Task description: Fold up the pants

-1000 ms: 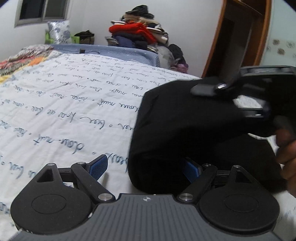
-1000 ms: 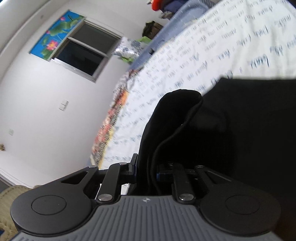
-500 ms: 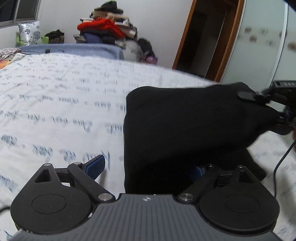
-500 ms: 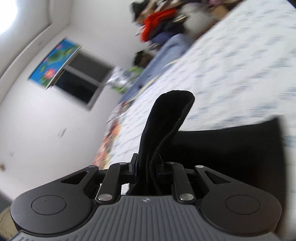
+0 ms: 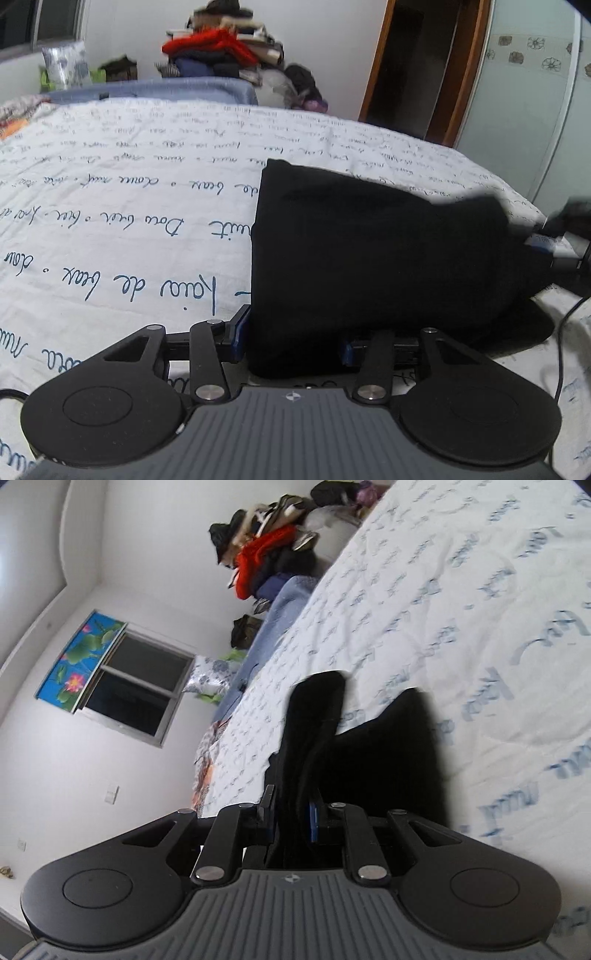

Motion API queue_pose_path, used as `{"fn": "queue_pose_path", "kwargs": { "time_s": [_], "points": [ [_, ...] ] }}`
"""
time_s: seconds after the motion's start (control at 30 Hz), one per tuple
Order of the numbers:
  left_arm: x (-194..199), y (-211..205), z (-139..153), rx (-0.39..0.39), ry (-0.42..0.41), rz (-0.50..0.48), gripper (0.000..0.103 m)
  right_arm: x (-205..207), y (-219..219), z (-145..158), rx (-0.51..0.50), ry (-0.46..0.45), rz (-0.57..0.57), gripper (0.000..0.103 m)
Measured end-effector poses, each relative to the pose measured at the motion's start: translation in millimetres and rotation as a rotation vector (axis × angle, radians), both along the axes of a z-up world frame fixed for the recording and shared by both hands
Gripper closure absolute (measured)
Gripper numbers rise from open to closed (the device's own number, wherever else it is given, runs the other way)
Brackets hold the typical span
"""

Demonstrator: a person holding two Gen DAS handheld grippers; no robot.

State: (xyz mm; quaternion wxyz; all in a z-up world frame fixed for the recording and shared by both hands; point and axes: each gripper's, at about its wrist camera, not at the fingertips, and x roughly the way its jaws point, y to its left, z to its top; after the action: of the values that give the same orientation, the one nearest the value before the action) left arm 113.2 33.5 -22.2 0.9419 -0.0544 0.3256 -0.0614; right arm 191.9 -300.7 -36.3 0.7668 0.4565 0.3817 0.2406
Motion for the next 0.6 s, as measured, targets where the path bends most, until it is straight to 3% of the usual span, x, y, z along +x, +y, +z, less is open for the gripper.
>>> {"fn": "queue_pose_path", "kwargs": {
  "time_s": [0.07, 0.13, 0.23, 0.4, 0.6],
  "points": [
    [-3.2, -5.2, 0.3, 0.029, -0.016, -0.002, 0.059, 0.7, -4.0, -24.7, -0.029, 0.087, -0.008, 0.088],
    [-2.4, -6.4, 1.7, 0.039, -0.011, -0.006, 0.059, -4.1, -10.7, -36.5, 0.068, 0.092, -0.017, 0.089],
    [-2.1, -9.0, 1.3, 0.059, -0.015, -0.025, 0.051, -6.6, -12.6, -31.6, 0.106, 0.082, -0.018, 0.086],
    [-2.8, -12.6, -0.2, 0.085, -0.026, -0.004, 0.041, 4.6, 3.4, -26.5, 0.028, 0.111, 0.089, 0.082],
    [-2.6, -9.9, -0.4, 0.068, -0.021, 0.009, 0.037, 9.5, 12.5, -27.6, 0.053, 0.118, 0.125, 0.079]
  ]
}}
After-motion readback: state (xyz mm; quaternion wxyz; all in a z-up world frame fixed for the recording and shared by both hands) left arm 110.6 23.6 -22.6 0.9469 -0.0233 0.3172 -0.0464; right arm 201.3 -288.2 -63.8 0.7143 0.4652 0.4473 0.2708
